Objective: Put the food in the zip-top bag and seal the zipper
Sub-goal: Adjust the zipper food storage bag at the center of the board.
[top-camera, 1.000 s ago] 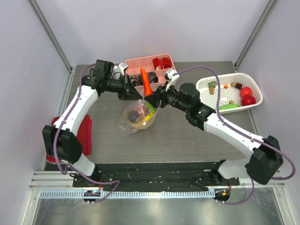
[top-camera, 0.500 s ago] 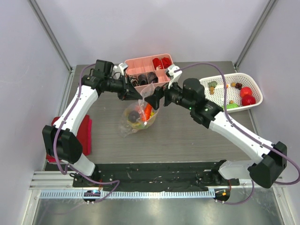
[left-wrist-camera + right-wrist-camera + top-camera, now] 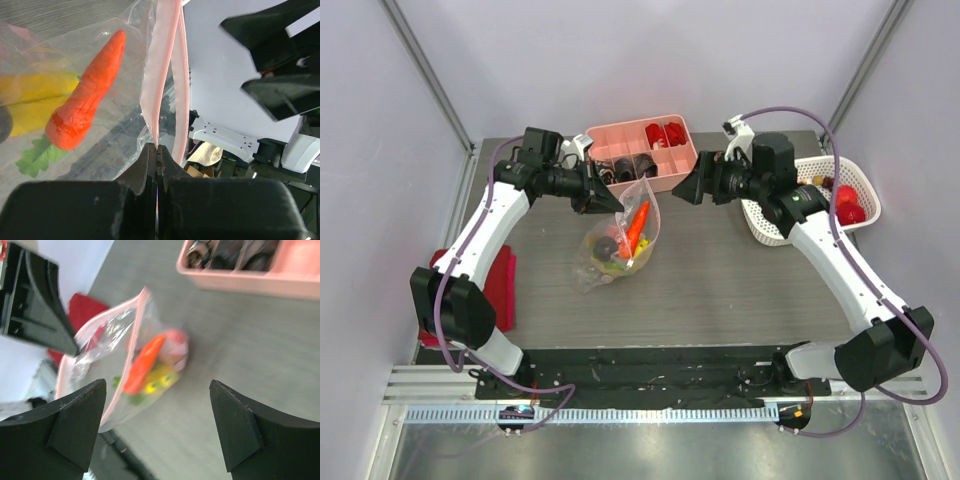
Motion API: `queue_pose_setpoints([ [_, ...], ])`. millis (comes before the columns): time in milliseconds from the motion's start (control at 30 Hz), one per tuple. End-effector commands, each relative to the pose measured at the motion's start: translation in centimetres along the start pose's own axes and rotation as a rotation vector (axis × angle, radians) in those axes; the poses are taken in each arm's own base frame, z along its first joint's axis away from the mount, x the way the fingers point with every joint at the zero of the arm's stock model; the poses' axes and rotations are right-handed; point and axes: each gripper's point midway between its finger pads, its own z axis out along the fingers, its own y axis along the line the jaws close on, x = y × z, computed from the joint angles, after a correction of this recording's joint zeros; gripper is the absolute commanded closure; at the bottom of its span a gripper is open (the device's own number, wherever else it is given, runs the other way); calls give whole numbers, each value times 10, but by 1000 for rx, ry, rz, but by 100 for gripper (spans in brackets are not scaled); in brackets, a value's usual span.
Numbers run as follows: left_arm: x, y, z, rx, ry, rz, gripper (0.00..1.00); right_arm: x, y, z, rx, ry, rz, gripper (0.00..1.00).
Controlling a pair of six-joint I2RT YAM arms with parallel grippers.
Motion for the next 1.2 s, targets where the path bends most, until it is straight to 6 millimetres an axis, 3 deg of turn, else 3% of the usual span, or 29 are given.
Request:
queue_pose_setpoints([
  [0, -5, -15, -9, 35, -24, 36, 100, 27, 35, 1, -132, 97, 153, 11],
  [233, -3, -11, -9, 12, -28, 44, 100, 56, 59, 23, -187, 183, 135, 15],
  [300, -2, -8, -10, -7, -29, 43, 100, 60, 63, 31, -198, 206, 136, 20],
  [400, -2, -8, -15, -39, -48, 84, 100, 59, 69, 35, -216, 212, 126, 52],
  [433, 3, -7, -16, -60, -45, 93, 100, 60, 71, 35, -223, 218, 130, 90],
  [467, 4, -7, -18, -79, -52, 141, 100, 57, 73, 33, -227, 215, 138, 99],
  [633, 14, -8, -39, -277, -147, 366, 100, 27, 87, 6, -244, 120, 107, 99],
  [700, 25, -24, -46, -341, -177, 554, 100, 10, 92, -10, -258, 71, 93, 99],
  [733, 16, -20, -55, -449, -246, 618, 100, 2, 97, -17, -266, 55, 84, 99],
  [767, 28, -34, -50, -455, -239, 724, 100, -3, 100, -24, -268, 36, 76, 99],
  [833, 20, -33, -64, -594, -302, 876, 100, -9, 96, -32, -251, 22, 55, 99],
  [1000, 23, -19, -54, -671, -237, 969, 100, 4, 72, -28, -180, 76, 21, 99],
  [1167, 37, -14, -19, -583, -110, 892, 100, 28, 33, -16, -97, 144, -46, 99],
])
